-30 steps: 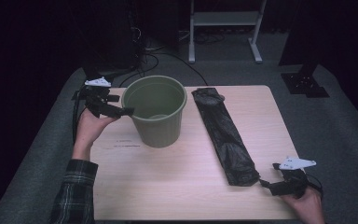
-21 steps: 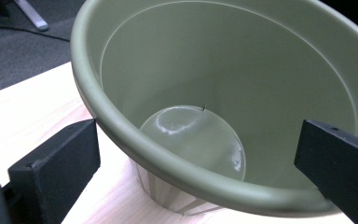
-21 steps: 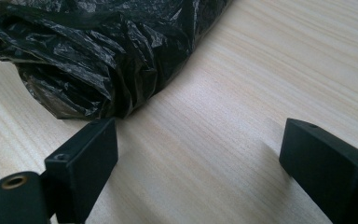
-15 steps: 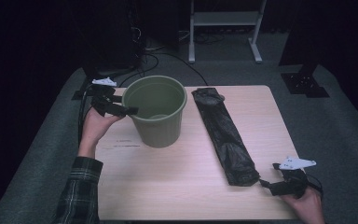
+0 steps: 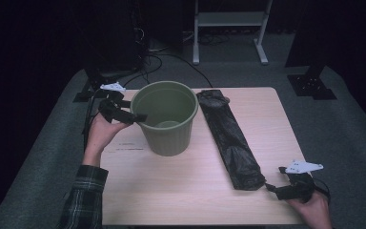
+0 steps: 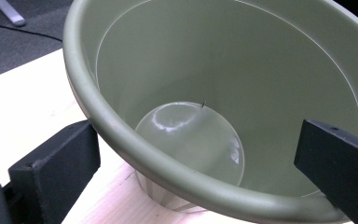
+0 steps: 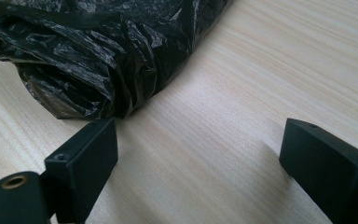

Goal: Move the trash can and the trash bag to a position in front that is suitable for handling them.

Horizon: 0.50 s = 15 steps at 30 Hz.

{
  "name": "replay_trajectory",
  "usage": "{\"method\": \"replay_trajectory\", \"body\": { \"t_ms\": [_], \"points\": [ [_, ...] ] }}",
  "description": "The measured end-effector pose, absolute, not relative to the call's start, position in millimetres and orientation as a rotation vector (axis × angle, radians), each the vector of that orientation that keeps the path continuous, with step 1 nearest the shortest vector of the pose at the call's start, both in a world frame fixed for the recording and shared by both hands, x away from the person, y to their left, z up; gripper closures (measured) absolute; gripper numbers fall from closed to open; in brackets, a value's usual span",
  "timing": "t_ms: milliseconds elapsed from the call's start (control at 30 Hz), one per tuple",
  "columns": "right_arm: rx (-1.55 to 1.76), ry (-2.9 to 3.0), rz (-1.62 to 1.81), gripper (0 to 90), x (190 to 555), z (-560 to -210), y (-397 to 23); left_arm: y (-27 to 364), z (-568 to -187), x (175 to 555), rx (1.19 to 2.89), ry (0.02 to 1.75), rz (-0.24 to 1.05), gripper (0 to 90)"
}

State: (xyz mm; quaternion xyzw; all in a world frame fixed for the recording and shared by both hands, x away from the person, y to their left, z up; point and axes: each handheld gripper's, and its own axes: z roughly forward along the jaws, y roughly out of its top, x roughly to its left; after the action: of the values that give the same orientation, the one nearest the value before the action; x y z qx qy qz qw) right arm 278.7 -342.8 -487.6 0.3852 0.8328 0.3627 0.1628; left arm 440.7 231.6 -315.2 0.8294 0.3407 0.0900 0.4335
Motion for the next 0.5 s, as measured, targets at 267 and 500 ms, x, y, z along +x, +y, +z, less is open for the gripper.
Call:
{"method": "replay_trajectory", "body": {
  "t_ms": [267, 500],
  "points": [
    [1.099, 2.375, 1.036, 10.0, 278.7, -487.6, -342.8, 222.0, -317.1, 427.3, 2.062, 0.813, 0.207, 0.0],
    [1.098, 2.376, 1.035, 10.0, 278.7, -487.6, -342.8, 210.9, -316.8, 415.3, 2.081, 0.771, 0.191, 0.0]
  ]
}}
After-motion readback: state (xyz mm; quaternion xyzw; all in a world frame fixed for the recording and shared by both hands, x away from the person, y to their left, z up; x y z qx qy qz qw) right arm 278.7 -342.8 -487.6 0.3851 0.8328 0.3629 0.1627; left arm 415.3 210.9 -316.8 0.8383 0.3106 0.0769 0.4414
